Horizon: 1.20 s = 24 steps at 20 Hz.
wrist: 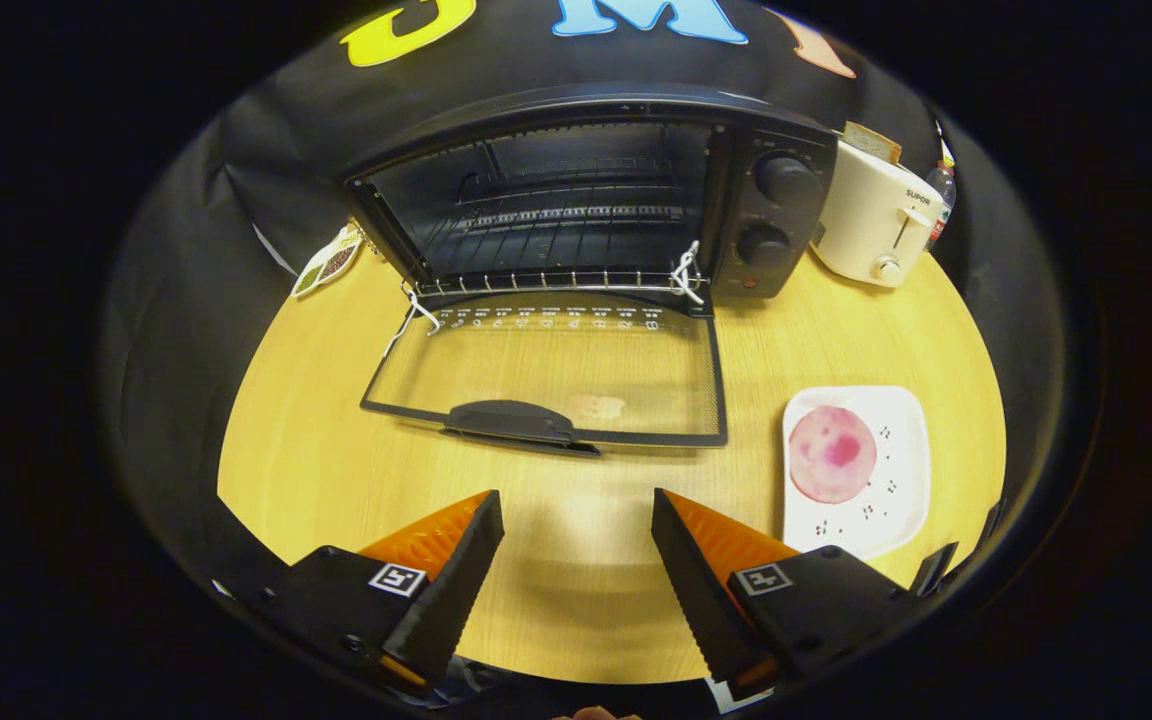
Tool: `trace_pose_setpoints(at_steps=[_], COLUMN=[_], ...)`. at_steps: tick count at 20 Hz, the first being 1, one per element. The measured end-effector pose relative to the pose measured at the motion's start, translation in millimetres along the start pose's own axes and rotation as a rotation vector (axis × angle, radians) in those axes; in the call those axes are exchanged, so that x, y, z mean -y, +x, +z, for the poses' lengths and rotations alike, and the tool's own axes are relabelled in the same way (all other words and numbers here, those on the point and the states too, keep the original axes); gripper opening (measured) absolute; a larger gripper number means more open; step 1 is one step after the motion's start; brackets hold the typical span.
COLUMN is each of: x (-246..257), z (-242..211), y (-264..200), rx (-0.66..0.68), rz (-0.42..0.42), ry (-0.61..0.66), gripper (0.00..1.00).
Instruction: Open the toaster oven, put the food inside, and close the toaster oven door.
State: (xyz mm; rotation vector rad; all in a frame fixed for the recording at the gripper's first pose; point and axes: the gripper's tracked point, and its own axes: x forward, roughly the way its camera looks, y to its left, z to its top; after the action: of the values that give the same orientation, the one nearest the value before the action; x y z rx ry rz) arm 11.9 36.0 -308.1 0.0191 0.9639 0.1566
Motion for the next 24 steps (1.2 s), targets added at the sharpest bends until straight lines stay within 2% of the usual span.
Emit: trace_pose_setpoints(at_steps=[8,24], x=[75,213], z=[1,12], y=[-48,-46], rx=[0.041,-0.043], rz=[-0.067,0.026], ry=[-0.093,-0.027], gripper=[0.97,0.97])
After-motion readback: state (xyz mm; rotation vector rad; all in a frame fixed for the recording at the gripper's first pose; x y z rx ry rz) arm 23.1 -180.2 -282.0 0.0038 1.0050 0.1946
